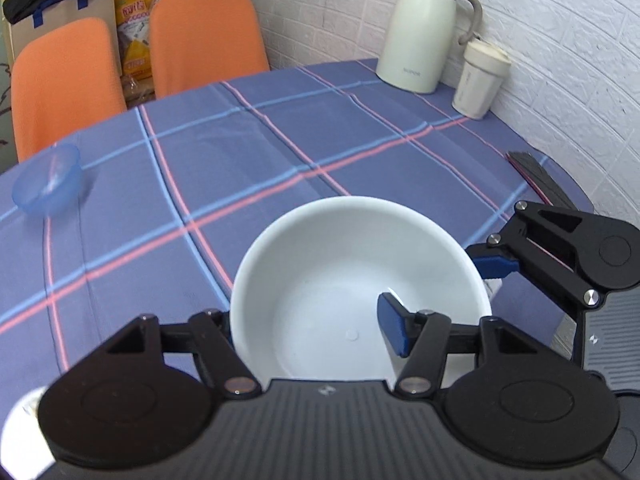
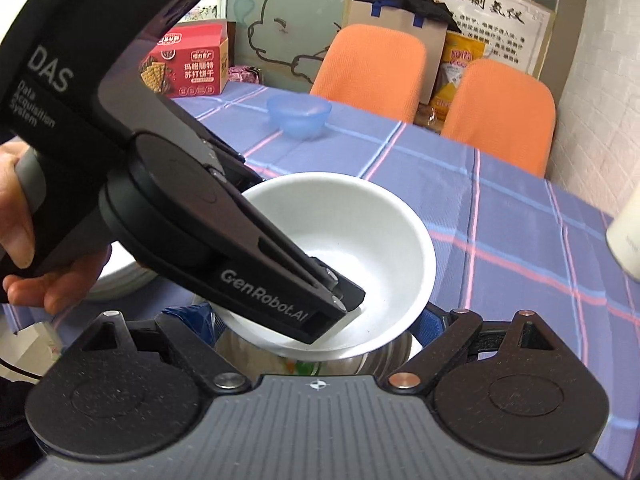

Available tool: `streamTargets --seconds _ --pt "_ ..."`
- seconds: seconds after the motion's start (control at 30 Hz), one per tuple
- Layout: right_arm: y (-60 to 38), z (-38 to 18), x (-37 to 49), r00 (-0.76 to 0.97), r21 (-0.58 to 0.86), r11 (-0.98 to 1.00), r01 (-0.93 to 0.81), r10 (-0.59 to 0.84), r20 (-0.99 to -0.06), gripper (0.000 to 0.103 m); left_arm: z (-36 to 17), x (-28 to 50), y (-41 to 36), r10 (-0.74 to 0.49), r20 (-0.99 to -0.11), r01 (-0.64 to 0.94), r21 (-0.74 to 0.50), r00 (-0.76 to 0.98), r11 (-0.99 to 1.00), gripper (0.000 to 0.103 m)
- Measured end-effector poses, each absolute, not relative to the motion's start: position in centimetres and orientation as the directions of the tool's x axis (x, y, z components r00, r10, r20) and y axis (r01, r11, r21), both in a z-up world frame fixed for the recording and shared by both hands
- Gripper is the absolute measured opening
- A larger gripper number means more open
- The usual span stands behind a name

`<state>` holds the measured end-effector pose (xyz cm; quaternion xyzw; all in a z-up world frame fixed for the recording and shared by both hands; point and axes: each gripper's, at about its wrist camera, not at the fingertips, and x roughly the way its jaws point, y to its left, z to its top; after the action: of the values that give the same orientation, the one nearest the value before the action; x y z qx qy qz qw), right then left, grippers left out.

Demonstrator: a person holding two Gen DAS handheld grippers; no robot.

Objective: Organize plates and bowls
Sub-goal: 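Carry the white bowl with the left gripper and lower it into the steel bowl, then open the left gripper and withdraw it from the nested bowls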

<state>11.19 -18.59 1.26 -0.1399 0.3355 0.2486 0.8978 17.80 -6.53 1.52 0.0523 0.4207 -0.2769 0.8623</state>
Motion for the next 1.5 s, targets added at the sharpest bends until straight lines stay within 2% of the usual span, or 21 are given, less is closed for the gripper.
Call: streamTargets --seconds 0.13,0.2,0.23,0.6,0.73,0.97,1.1,1.5 --pt "-18.9 0.5 10.9 0.640 -0.070 0.841 -0.537 0.352 -0.683 0.079 0.6 16.8 -6.9 -0.431 -0.756 0.531 -0.131 0.493 0.837 0.060" --pt "-19.1 0.3 11.3 0.636 -0.065 0.847 -0.528 0.344 -0.691 0.079 0.3 16.7 -7.0 -0.406 -0.756 0.525 -0.098 0.513 0.846 0.074" --pt "-19.2 0.3 11.5 0.631 -0.062 0.850 -0.523 0.337 -0.699 0.079 0.2 16.7 -6.9 -0.396 -0.755 0.520 -0.087 0.522 0.850 0.076" --pt "-21.8 0.2 6.9 0.637 -0.034 0.872 -0.488 0.329 -0.697 0.080 2.3 15.6 -3.5 -0.441 -0.708 0.490 -0.153 0.551 0.858 0.091" --pt "-22.1 0.3 6.2 0.645 -0.024 0.876 -0.481 0.336 -0.686 0.080 3.1 15.3 -2.3 -0.444 -0.691 0.468 -0.171 0.571 0.867 0.092" --pt "-21.7 1.1 7.5 0.667 -0.010 0.875 -0.483 0.360 -0.653 0.080 3.8 15.0 0.4 -0.379 -0.691 0.399 -0.141 0.615 0.906 0.094" --pt "-20.7 1.7 9.2 0.670 -0.005 0.875 -0.483 0.366 -0.646 0.080 4.2 15.1 2.8 -0.325 -0.688 0.343 -0.116 0.649 0.932 0.099" --pt "-15.1 3.5 16.3 0.658 -0.012 0.866 -0.500 0.371 -0.656 0.081 5.2 16.8 8.9 -0.257 -0.650 0.273 -0.079 0.715 0.959 0.099"
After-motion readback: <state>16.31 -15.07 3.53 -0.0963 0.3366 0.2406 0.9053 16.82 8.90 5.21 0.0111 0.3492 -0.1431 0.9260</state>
